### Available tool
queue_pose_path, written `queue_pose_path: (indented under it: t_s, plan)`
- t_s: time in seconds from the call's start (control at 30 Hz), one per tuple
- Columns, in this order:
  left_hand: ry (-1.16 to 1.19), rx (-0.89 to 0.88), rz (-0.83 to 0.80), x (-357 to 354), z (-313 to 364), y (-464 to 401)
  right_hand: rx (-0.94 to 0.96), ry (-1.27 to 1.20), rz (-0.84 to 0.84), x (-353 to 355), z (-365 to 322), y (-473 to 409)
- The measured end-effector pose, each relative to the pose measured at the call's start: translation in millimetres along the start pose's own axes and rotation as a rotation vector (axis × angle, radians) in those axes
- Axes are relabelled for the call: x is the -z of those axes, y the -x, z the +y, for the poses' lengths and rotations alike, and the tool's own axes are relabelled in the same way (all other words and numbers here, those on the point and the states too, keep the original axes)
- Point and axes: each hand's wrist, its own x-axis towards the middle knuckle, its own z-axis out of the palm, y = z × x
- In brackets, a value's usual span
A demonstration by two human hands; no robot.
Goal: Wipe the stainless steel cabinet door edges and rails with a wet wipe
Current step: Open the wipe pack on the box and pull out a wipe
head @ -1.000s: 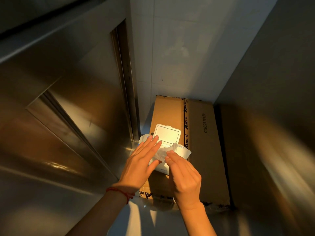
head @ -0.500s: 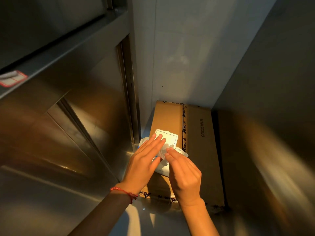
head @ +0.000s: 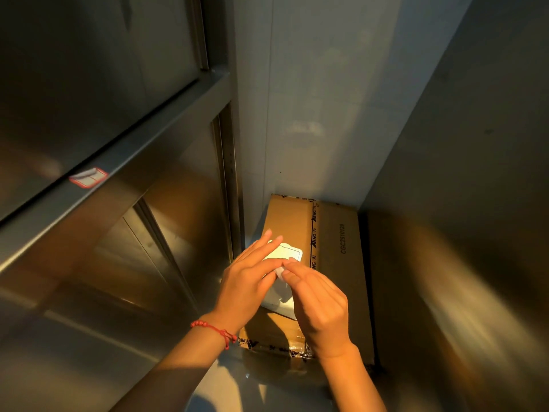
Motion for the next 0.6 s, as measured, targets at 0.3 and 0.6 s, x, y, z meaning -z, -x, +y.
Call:
queue_pose_path:
  t_s: [0.3, 0.6]
  plan:
    - [-0.044, -0.078, 0.058, 23, 34, 5, -0.247, -0.015, -0.174, 34, -19, -8]
    - [-0.04, -0.176, 0.084, 42, 70, 17, -0.234, 0.027, -0.12, 66, -40, -22]
